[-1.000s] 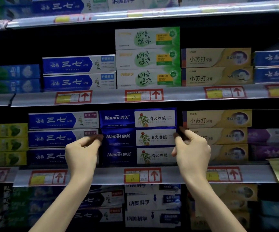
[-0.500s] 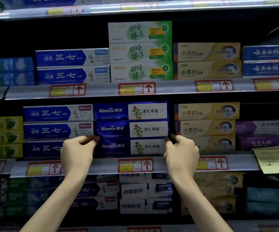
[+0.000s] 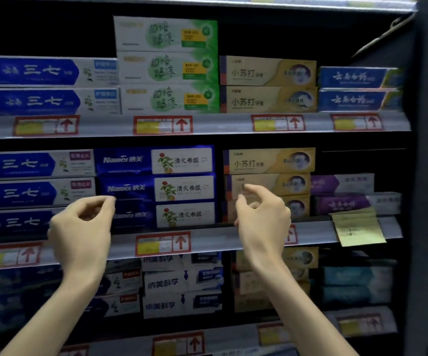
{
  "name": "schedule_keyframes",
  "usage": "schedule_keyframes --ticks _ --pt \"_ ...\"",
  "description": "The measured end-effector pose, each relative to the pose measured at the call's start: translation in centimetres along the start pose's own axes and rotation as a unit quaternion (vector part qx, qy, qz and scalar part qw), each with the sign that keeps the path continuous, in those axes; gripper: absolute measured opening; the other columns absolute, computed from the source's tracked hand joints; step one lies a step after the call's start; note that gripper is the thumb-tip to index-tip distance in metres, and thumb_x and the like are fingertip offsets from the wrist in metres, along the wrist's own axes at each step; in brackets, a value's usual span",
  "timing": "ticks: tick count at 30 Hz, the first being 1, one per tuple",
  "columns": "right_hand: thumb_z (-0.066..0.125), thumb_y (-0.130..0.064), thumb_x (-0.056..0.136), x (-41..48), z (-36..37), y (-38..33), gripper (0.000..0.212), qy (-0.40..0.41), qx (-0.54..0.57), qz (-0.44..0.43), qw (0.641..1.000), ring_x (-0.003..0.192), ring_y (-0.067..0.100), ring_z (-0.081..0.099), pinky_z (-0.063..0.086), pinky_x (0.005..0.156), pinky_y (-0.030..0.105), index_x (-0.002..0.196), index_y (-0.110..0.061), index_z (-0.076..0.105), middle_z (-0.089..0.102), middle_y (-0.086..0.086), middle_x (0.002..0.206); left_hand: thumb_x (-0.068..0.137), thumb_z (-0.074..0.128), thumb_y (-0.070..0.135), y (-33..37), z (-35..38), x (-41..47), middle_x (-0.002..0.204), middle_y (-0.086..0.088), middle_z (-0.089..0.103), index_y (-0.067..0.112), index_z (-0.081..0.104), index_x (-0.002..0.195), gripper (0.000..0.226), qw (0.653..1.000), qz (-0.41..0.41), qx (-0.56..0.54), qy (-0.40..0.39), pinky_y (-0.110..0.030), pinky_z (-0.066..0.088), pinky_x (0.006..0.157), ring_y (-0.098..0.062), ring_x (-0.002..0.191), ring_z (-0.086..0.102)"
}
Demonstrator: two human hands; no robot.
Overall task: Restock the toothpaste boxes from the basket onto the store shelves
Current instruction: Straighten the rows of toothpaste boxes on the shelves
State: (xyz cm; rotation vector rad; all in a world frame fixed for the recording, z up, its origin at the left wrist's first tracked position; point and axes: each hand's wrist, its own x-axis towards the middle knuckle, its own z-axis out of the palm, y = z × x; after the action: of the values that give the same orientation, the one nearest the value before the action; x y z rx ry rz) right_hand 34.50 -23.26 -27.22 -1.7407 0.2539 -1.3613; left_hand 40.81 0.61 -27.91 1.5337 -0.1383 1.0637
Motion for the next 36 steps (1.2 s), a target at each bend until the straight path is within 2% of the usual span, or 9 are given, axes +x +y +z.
schedule_keyframes --ticks 3,6,11,16,19,22,24,28,36 --pt "0.067 -0.031 0.098 2.0 -3.6 0.8 0.016 0.044 -0.007 -0.008 0.999 0.072 0.005 0.069 0.055 0.066 0.023 0.109 -0.03 0.078 0.074 -0.011 0.077 0.094 0.075 0.029 2.0 2.7 -3.1 0.091 0.011 0.073 0.028 0.077 0.101 0.008 0.997 0.051 0.002 -0.056 -0.031 0.058 0.073 -0.009 0.086 0.07" --pt "0.068 -0.026 0.097 4.1 -6.4 2.2 0.022 0.073 -0.029 -0.012 0.997 0.089 0.007 0.069 0.054 0.078 0.02 0.116 -0.029 0.078 0.076 -0.009 0.1 0.093 0.076 0.033 3.7 5.9 -5.9 0.091 0.014 0.074 0.026 0.08 0.103 0.013 0.99 0.078 0.011 -0.116 -0.021 0.054 0.069 -0.002 0.085 0.069" --pt "0.067 -0.017 0.094 7.3 -9.1 4.9 0.032 0.065 -0.083 0.026 0.994 0.099 0.018 0.07 0.058 0.089 0.032 0.125 -0.023 0.075 0.077 -0.003 0.11 0.089 0.075 0.049 5.9 10.5 -8.0 0.09 0.017 0.069 0.032 0.081 0.101 0.021 0.982 0.102 0.06 -0.144 -0.035 0.058 0.071 -0.008 0.085 0.066" --pt "0.068 -0.024 0.093 9.0 -8.6 7.1 0.037 0.017 -0.141 0.056 0.988 0.109 0.029 0.067 0.053 0.091 0.038 0.129 -0.014 0.071 0.073 0.008 0.12 0.092 0.073 0.049 6.8 13.0 -8.6 0.096 0.011 0.068 0.029 0.08 0.111 0.029 0.979 0.083 0.117 -0.142 -0.031 0.052 0.071 -0.014 0.089 0.062" --pt "0.067 -0.02 0.092 9.5 -8.4 7.5 0.028 -0.011 -0.156 0.071 0.985 0.1 0.028 0.068 0.047 0.079 0.029 0.119 -0.011 0.073 0.075 0.009 0.11 0.097 0.068 0.039 6.7 13.6 -8.7 0.096 0.008 0.069 0.026 0.08 0.11 0.022 0.979 0.075 0.137 -0.131 -0.032 0.05 0.072 -0.016 0.085 0.058" --pt "0.066 -0.012 0.092 9.8 -8.6 7.6 0.004 -0.026 -0.163 0.074 0.983 0.074 0.014 0.061 0.038 0.062 0.022 0.094 -0.013 0.07 0.069 0.0 0.082 0.097 0.068 0.032 6.6 13.8 -8.6 0.093 0.005 0.075 0.026 0.082 0.106 0.018 0.978 0.064 0.148 -0.129 -0.031 0.045 0.067 -0.017 0.08 0.059" --pt "0.067 -0.012 0.092 10.0 -8.5 7.7 0.007 -0.039 -0.152 0.072 0.985 0.068 0.006 0.054 0.04 0.064 0.025 0.088 -0.018 0.067 0.061 -0.008 0.073 0.097 0.069 0.033 6.5 13.9 -8.5 0.085 0.006 0.074 0.026 0.082 0.101 0.015 0.978 0.056 0.148 -0.133 -0.031 0.045 0.063 -0.019 0.077 0.063" --pt "0.066 -0.011 0.094 10.3 -8.3 8.3 0.011 -0.053 -0.1 0.073 0.991 0.075 0.008 0.06 0.049 0.073 0.03 0.091 -0.021 0.068 0.063 -0.011 0.075 0.096 0.07 0.036 6.6 13.9 -8.2 0.073 0.007 0.07 0.026 0.081 0.092 0.016 0.976 0.046 0.164 -0.137 -0.032 0.048 0.06 -0.022 0.073 0.065" --pt "0.067 -0.008 0.094 9.5 -8.4 9.2 0.016 0.003 -0.059 0.02 0.998 0.075 -0.002 0.058 0.044 0.062 0.016 0.092 -0.023 0.07 0.066 -0.011 0.079 0.096 0.071 0.037 7.1 13.7 -7.8 0.075 0.005 0.071 0.026 0.081 0.096 0.015 0.973 0.046 0.174 -0.146 -0.032 0.047 0.061 -0.024 0.074 0.064"
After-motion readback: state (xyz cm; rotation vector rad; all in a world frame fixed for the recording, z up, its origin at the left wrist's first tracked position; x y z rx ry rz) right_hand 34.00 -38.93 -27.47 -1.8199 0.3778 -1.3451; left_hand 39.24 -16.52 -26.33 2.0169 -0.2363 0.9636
